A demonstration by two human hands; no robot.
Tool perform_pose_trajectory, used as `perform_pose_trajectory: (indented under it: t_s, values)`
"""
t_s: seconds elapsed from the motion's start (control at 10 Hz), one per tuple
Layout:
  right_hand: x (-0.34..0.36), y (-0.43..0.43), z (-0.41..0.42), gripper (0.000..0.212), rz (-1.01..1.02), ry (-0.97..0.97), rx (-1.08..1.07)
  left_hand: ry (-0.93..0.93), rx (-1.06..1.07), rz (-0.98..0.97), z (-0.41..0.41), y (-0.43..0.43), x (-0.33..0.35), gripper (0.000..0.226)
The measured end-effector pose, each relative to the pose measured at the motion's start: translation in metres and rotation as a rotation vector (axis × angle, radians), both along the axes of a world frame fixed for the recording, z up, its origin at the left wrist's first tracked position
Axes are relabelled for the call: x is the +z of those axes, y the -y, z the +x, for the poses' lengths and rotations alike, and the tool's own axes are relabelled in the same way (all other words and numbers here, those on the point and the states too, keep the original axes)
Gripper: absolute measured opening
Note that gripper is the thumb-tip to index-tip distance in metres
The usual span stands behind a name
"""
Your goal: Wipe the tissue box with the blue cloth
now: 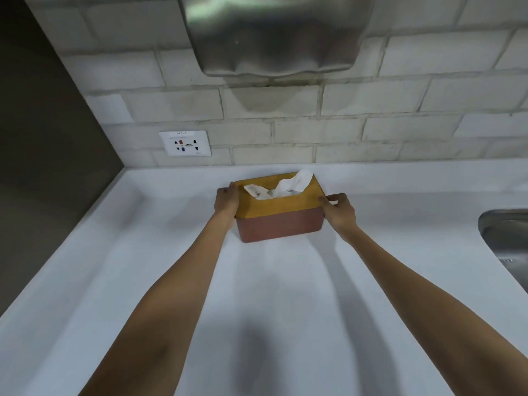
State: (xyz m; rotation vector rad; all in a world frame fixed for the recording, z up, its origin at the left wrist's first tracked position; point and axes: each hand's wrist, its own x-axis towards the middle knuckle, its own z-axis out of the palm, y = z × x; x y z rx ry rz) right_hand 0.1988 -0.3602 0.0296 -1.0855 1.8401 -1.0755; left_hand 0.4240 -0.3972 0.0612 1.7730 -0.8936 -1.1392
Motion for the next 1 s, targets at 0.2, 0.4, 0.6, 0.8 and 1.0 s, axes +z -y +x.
perform_pose_trajectory:
  t_s: [0.2,0.4,0.6,0.8,1.0]
  values:
    - [0.001,0.006,0.009,0.037,0.028,0.046,-0.011,0.03,-0.115,-0.02,-0.003,0.014,0.009,0.06]
    - [0.002,0.012,0.007,0.034,0.033,0.044,-0.03,-0.028,-0.173,-0.038,-0.003,0.022,0.003,0.065]
    - [0.001,0.013,0.007,0.033,0.033,0.036,-0.029,-0.064,-0.202,-0.039,-0.001,0.028,0.001,0.07]
    - [0.003,0.013,0.005,0.038,0.051,0.092,-0.008,-0.099,-0.208,-0.028,0.006,0.03,-0.003,0.073]
    - [0.006,0.005,0.002,0.041,0.009,0.078,-0.038,0.126,-0.138,-0.073,0.009,0.017,-0.004,0.072]
